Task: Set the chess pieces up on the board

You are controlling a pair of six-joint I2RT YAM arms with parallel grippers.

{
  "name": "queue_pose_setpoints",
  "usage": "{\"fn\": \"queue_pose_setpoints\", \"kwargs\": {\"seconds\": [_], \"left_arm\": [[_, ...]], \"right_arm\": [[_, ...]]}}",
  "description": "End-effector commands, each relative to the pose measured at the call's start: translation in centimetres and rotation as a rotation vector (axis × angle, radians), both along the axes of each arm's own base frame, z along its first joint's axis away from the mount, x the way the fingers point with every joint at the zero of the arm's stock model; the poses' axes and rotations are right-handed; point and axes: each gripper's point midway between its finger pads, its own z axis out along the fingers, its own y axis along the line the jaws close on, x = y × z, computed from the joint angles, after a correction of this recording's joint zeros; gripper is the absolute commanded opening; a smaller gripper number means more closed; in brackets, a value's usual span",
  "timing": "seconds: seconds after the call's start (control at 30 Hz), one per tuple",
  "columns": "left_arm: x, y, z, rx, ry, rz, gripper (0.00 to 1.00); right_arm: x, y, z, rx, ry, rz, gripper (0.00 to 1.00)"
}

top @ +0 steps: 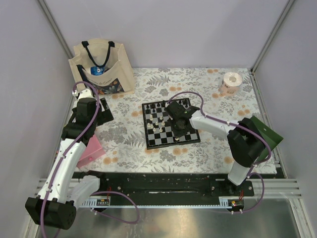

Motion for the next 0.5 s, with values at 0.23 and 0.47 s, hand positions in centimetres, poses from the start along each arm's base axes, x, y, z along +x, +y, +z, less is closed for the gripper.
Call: {"fn": "queue_pose_setpoints", "kwargs": {"seconds": [0.23, 0.47], "left_arm": [[0.8, -0.3, 1.1, -0.021, -0.057, -0.007, 0.99], [0.8, -0.3, 1.1, -0.023, -0.056, -0.007, 0.99]], "right_arm": [[0.0, 1.7, 2.0, 0.085, -0.02, 0.028, 0.38], [0.7, 1.6, 3.7, 0.09, -0.063, 0.022, 0.43]]}}
